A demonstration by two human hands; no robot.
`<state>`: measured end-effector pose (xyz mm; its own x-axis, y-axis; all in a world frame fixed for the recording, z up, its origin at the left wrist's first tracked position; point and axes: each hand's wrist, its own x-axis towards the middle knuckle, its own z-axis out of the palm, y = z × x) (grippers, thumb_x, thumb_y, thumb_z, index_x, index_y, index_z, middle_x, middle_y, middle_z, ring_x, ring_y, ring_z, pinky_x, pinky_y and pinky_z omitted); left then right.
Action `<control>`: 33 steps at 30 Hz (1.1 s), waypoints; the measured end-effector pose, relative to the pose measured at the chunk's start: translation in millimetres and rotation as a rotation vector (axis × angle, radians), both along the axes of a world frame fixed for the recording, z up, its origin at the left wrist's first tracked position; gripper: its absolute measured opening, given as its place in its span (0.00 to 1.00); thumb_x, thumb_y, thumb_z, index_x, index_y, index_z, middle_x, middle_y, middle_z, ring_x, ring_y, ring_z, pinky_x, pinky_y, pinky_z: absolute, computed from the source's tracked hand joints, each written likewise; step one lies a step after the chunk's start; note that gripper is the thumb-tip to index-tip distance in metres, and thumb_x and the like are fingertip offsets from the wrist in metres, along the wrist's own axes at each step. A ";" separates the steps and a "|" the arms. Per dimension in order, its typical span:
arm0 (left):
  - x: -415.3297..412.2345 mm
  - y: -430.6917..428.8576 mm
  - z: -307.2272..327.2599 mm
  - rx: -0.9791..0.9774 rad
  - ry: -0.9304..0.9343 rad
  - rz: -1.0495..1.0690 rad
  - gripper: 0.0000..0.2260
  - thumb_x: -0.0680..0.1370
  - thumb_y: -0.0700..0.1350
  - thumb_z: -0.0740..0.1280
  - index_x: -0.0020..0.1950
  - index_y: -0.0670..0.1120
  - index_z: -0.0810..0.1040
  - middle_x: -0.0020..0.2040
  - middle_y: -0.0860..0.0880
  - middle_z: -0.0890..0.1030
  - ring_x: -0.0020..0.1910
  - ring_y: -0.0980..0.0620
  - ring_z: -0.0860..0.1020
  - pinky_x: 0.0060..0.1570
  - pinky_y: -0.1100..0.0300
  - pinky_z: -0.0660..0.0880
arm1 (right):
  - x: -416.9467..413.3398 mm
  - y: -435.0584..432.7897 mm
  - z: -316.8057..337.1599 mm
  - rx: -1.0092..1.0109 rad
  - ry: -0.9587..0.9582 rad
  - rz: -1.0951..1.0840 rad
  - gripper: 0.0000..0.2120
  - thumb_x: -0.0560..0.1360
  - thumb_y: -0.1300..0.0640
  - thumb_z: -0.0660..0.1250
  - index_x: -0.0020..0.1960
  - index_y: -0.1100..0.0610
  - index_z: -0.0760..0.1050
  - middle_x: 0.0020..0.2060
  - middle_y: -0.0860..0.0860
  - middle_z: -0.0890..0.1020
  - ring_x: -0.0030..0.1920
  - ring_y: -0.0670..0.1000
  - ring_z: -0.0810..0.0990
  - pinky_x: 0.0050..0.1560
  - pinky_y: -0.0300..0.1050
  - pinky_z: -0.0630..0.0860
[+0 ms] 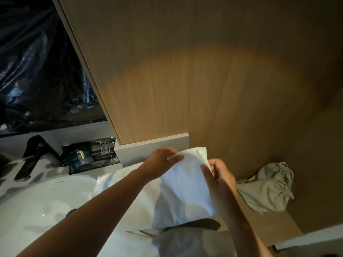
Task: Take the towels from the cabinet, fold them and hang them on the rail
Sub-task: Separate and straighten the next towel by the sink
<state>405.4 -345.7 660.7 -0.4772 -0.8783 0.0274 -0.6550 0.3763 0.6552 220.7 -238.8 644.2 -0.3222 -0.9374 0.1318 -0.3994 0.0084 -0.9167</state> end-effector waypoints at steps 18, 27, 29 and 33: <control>-5.8 10.5 37.2 -0.193 0.074 -0.073 0.06 0.80 0.46 0.65 0.44 0.48 0.75 0.40 0.57 0.75 0.42 0.63 0.72 0.43 0.71 0.65 | -38.1 10.8 -26.6 0.210 -0.074 0.118 0.19 0.71 0.32 0.65 0.42 0.48 0.75 0.35 0.37 0.79 0.36 0.38 0.79 0.32 0.26 0.72; -21.3 10.1 65.2 -0.302 0.050 -0.180 0.06 0.81 0.45 0.63 0.45 0.54 0.70 0.40 0.60 0.72 0.43 0.65 0.72 0.43 0.71 0.64 | -32.9 38.1 -14.1 0.216 -0.536 -0.086 0.18 0.63 0.47 0.80 0.38 0.60 0.77 0.28 0.48 0.79 0.29 0.44 0.77 0.30 0.35 0.71; -23.3 12.0 73.8 -0.328 0.096 -0.199 0.05 0.81 0.45 0.63 0.45 0.51 0.71 0.40 0.57 0.73 0.42 0.62 0.72 0.42 0.70 0.64 | -30.4 49.6 -8.3 0.212 -0.677 -0.185 0.17 0.59 0.46 0.80 0.36 0.57 0.81 0.30 0.53 0.79 0.32 0.50 0.75 0.36 0.43 0.70; -27.3 20.4 93.1 -0.351 0.206 -0.261 0.07 0.80 0.44 0.63 0.43 0.51 0.71 0.39 0.55 0.74 0.41 0.62 0.72 0.39 0.72 0.64 | -14.0 77.9 9.5 0.179 -0.888 -0.325 0.24 0.55 0.47 0.80 0.42 0.60 0.77 0.29 0.54 0.73 0.28 0.48 0.67 0.34 0.45 0.61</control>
<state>378.1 -325.3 753.8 -0.6339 -0.6507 0.4181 -0.3791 0.7325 0.5654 206.7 -160.9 653.7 -0.4832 -0.7672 -0.4218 0.4863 0.1655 -0.8580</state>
